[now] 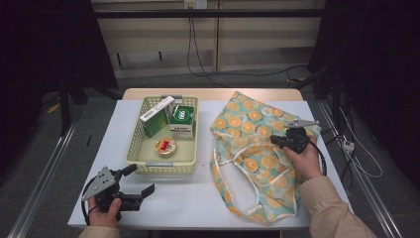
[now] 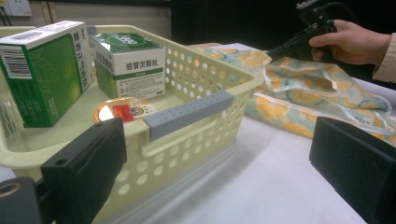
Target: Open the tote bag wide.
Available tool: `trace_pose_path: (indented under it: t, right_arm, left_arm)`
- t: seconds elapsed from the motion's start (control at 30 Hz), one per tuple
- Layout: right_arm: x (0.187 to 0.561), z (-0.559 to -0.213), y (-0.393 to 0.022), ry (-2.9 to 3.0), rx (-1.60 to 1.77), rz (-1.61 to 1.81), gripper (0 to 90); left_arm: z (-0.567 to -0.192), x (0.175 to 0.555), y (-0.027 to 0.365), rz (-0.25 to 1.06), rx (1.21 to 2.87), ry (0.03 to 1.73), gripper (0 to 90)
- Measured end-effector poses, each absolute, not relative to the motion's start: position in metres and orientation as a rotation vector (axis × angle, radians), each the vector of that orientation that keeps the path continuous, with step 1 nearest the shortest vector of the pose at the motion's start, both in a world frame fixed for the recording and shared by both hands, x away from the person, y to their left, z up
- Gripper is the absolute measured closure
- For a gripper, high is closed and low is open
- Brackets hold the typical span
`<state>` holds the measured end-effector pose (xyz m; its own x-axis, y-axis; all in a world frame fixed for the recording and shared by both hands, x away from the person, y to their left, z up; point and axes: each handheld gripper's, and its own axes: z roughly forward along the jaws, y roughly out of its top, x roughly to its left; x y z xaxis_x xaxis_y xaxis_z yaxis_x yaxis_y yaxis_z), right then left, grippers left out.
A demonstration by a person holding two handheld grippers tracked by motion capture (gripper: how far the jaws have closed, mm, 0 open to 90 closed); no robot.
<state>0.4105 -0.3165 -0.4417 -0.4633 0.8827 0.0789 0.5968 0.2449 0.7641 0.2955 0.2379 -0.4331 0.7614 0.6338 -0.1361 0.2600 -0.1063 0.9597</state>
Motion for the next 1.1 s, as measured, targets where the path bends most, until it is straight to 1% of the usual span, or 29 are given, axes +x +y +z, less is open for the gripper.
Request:
trace_pose_path:
  t: [0.07,0.1,0.13,0.2,0.37,0.5,0.6,0.7,0.8,0.9,1.1]
  right_arm:
    - [0.409,-0.440,-0.317,2.145,1.371,1.066,78.1]
    - [0.408,-0.439,-0.315,2.146,1.360,1.063,76.5]
    - [0.406,-0.437,-0.313,2.150,1.345,1.077,72.9]
    - [0.400,-0.432,-0.307,2.153,1.330,1.088,63.4]
    - [0.376,-0.420,-0.281,2.255,1.190,1.140,55.3]
    - [0.353,-0.421,-0.261,2.347,1.139,1.176,51.0]
    - [0.336,-0.425,-0.252,2.385,1.111,1.223,49.6]
    - [0.324,-0.427,-0.246,2.421,1.069,1.221,50.0]
    - [0.315,-0.428,-0.241,2.467,1.020,1.207,55.2]
    - [0.310,-0.429,-0.241,2.470,1.000,1.196,58.7]
    - [0.305,-0.434,-0.248,2.479,1.000,1.149,62.0]
  left_arm:
    - [-0.433,0.296,0.238,0.367,1.692,0.709,3.9]
    - [-0.433,0.296,0.238,0.368,1.696,0.706,3.9]
    - [-0.433,0.296,0.238,0.368,1.696,0.707,3.9]
    - [-0.433,0.296,0.238,0.369,1.695,0.710,3.9]
    - [-0.432,0.295,0.238,0.371,1.690,0.714,3.8]
    - [-0.432,0.294,0.237,0.371,1.690,0.713,3.8]
    - [-0.432,0.294,0.238,0.375,1.695,0.710,3.8]
    - [-0.432,0.294,0.237,0.369,1.695,0.709,3.8]
    - [-0.432,0.294,0.236,0.369,1.693,0.709,3.8]
    - [-0.432,0.294,0.236,0.369,1.693,0.707,3.8]
    - [-0.432,0.294,0.237,0.370,1.698,0.705,3.8]
